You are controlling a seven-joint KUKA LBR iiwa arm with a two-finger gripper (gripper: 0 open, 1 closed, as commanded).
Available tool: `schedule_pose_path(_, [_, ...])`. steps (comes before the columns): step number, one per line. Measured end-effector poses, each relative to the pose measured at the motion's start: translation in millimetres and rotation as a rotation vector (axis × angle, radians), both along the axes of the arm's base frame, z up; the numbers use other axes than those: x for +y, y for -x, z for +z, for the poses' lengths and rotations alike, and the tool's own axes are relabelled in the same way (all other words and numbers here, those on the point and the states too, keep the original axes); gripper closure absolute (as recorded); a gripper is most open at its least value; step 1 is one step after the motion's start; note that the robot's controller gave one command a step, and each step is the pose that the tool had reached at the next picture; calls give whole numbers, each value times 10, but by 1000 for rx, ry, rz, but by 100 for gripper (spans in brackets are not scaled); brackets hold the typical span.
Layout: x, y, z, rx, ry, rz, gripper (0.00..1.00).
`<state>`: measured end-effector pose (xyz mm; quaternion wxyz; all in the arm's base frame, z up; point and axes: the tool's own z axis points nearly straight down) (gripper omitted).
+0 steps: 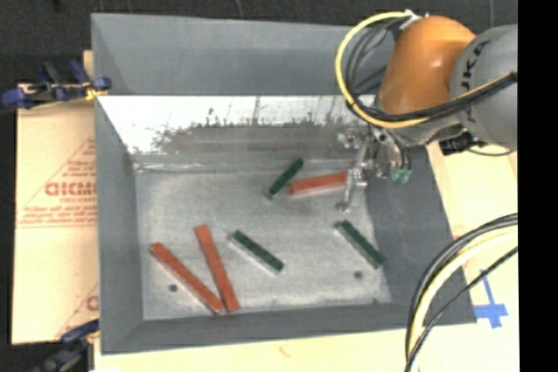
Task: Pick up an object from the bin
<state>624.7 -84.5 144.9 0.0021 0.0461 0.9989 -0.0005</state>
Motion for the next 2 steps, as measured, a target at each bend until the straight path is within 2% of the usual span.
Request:
schedule_pose_path(1, [349, -100, -346, -5, 4, 63, 0])
schedule_pose_path(2, [-549, 93, -704, -4, -3, 239, 100])
